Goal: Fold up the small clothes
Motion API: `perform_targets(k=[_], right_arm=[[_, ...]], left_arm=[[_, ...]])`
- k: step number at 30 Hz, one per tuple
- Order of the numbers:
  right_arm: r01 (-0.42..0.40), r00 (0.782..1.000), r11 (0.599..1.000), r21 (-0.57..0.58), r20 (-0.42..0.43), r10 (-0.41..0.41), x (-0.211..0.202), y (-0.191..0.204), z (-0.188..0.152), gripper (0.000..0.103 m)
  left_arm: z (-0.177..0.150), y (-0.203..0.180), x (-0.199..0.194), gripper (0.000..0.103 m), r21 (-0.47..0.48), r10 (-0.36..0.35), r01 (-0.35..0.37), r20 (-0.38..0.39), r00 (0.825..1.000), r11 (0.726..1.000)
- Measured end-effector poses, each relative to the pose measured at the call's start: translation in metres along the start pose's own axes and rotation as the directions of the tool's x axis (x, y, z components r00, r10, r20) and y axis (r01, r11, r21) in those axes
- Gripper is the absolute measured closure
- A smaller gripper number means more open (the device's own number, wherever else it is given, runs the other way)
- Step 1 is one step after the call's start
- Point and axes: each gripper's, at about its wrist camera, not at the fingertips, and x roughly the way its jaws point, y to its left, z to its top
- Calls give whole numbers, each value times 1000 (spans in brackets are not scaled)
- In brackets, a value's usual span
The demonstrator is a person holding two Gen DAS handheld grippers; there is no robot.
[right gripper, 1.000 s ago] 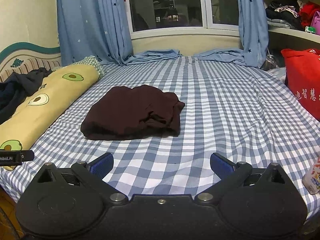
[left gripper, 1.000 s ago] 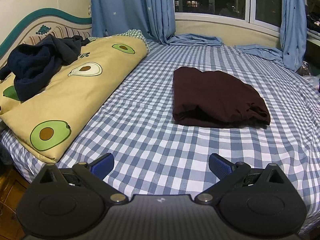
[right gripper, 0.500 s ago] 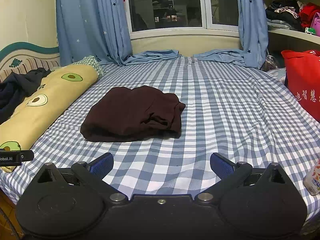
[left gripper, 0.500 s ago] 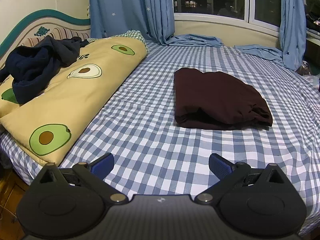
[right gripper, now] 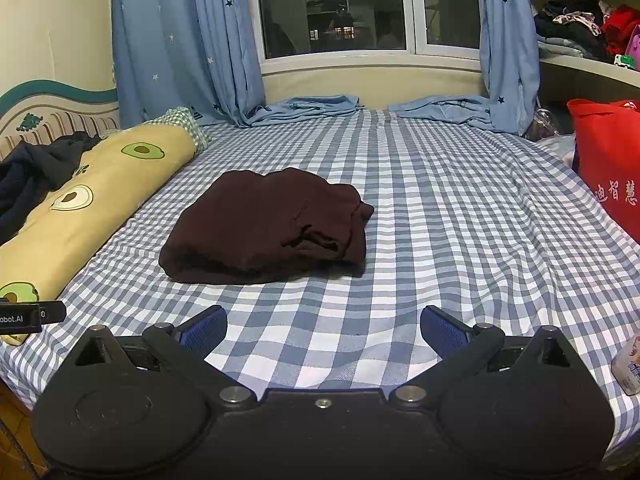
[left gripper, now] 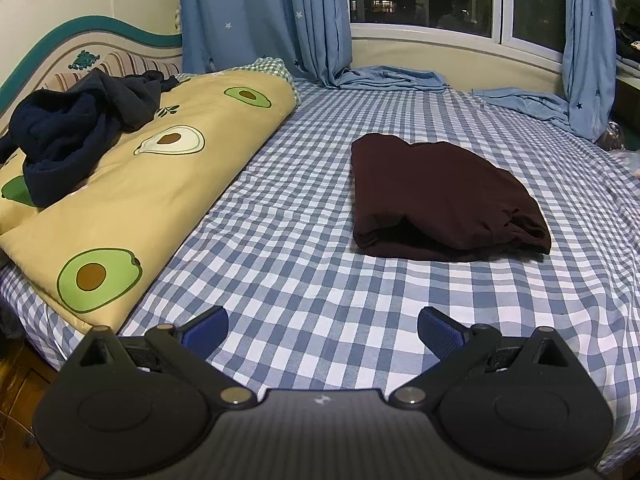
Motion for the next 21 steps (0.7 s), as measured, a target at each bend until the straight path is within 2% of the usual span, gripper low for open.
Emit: perform_targets(k=[21], right_arm=[[-3,1000,1000,3,-10,3,8,-3,1,1]], left_arm=[[-1,-4,5,1,-1,8,-8,-9,1000,1000]])
